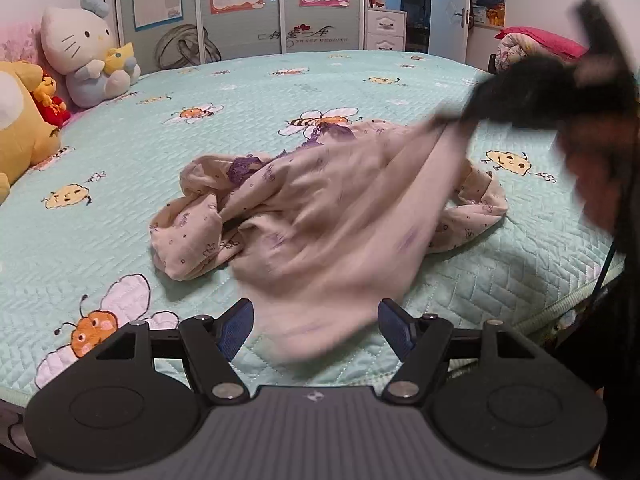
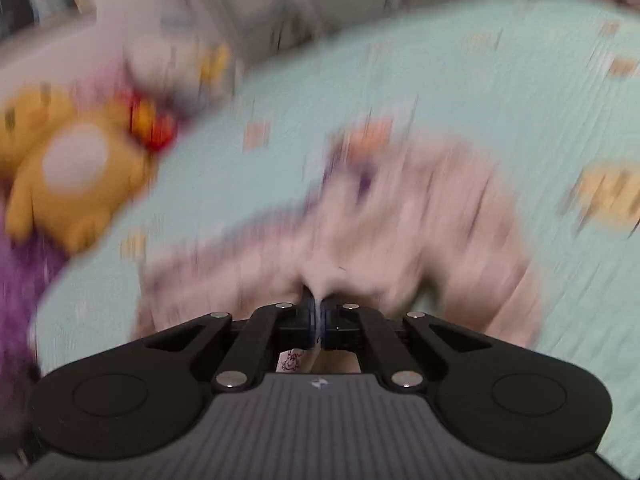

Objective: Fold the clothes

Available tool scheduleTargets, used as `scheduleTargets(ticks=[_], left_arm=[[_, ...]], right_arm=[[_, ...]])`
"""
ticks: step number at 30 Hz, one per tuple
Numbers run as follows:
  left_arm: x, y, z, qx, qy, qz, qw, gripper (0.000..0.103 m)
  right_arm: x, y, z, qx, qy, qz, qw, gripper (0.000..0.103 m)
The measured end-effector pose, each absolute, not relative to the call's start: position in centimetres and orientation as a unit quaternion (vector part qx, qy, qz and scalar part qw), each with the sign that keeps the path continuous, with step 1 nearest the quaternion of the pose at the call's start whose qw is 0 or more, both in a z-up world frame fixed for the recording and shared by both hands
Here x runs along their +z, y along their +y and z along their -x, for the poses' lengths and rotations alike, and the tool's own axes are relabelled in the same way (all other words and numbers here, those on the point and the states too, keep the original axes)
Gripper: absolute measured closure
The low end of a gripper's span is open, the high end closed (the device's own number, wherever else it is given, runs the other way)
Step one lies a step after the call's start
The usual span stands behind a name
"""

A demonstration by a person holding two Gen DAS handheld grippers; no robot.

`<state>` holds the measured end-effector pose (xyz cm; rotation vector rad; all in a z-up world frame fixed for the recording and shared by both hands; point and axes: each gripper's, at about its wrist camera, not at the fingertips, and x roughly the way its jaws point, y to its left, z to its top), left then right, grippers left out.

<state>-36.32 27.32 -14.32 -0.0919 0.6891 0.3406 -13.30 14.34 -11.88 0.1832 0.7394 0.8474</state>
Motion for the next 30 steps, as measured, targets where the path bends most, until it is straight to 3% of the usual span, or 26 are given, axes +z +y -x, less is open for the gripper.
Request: scheduleTargets(ticks=[3,6,9,11,13,20,30], left_arm=[[-14.1,27.5,36.2,0.164,0.331,0.048,0.928,0.030],[-14.1,27.4,35.6,0.155,0.325,0.051,0.931,0.029],[-14.1,26.9,35.0,0.143,0.324,0.056,0.934,0.029],[-13.8,26.5,35.1,0.135,0.322,0.047,0.936,0.029],[-13.7,26.3,35.2,0.133,0.322,0.036,0.937,0.027],[-14.3,28.0,33.1,0.162,0.346,0.014,0.924,0.022],[-17.1,35.4,27.2,0.192,0.401,0.160,0.881,0.022]], right_arm=[[-6.0,9.9,12.5,0.377,0.263,-0.137,0.878,0.103],[-3.2,6.0,12.0,0.368,0.230,-0.183,0.882,0.102],[-5.1,5.6,11.7,0.369,0.278,-0.164,0.871,0.088],[-8.3,5.9,12.7,0.358,0.316,-0.135,0.868,0.065],[-11.5,6.1,13.7,0.346,0.353,-0.107,0.863,0.058],[-17.2,6.2,15.3,0.331,0.420,-0.096,0.840,0.056],[-17.4,4.6,14.6,0.338,0.423,-0.143,0.829,0.046]])
